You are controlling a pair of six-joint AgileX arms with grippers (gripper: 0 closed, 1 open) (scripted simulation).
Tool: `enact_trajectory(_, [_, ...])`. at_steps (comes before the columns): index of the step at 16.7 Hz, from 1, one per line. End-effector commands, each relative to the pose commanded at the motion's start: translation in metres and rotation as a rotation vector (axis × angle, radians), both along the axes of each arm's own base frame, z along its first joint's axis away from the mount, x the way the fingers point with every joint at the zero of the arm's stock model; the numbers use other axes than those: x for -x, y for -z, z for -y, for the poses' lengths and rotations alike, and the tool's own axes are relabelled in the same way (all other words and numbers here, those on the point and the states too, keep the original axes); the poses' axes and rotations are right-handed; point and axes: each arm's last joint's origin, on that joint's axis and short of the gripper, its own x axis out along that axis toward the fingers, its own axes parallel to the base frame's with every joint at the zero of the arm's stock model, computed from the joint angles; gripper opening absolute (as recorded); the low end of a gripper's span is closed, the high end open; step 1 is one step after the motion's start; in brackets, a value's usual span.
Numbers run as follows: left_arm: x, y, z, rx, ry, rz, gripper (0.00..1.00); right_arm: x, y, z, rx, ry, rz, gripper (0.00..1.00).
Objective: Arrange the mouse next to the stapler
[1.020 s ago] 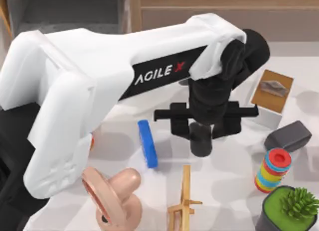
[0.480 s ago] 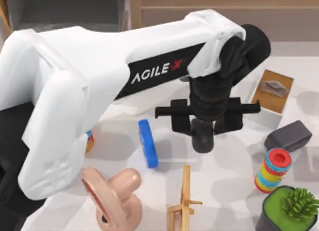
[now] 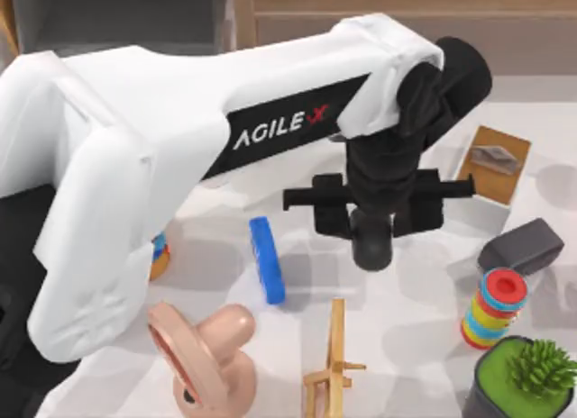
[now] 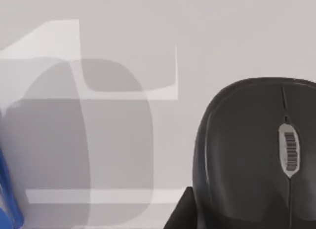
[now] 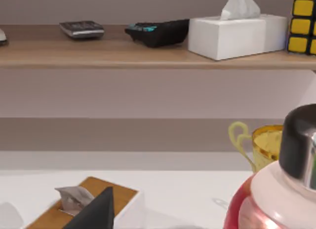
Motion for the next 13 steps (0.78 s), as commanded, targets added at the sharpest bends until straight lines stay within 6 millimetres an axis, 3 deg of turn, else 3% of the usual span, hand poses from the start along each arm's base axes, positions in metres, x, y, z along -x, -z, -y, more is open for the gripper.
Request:
enact_trajectory(7, [0.001,0.028,0.0,-0.05,0.001,-0.046,0.0,0.0,0.0,0.0,0.0,0.0,0.0,1.0])
enact_trajectory(11, [0.001,0.029,0.0,-0.052,0.001,-0.049,0.0,0.0,0.0,0.0,0.0,0.0,0.0,1.0])
enact_trajectory(13, [0.001,0.029,0.0,-0.052,0.001,-0.049,0.15,0.0,0.0,0.0,0.0,0.0,0.0,1.0])
